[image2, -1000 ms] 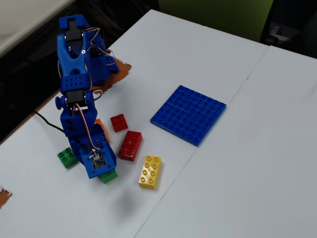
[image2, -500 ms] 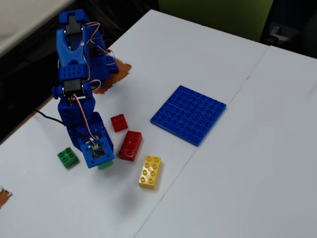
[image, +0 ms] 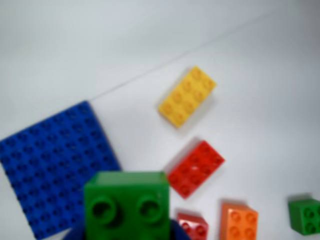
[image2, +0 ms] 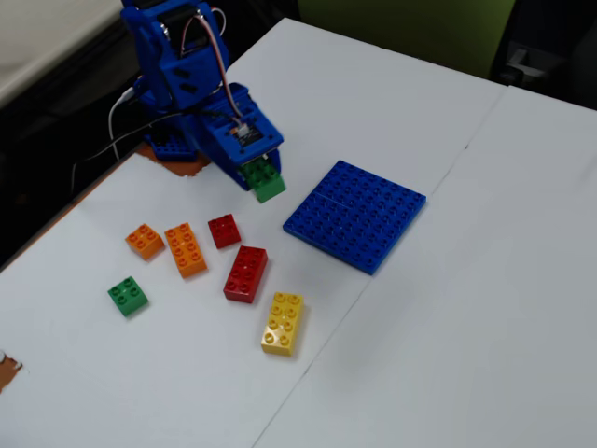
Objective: Pick up the 2x4 green block and go up the 8x8 blue block.
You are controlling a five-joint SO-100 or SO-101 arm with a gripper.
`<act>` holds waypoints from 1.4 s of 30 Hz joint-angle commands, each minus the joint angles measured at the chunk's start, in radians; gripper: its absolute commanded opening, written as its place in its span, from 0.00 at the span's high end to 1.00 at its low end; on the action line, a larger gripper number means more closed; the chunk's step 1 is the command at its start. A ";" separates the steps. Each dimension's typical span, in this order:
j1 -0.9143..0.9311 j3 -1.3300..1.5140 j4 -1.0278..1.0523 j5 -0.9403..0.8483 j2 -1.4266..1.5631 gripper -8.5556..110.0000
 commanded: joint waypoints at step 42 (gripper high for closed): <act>-0.348 -0.365 -0.026 -0.049 -0.367 0.89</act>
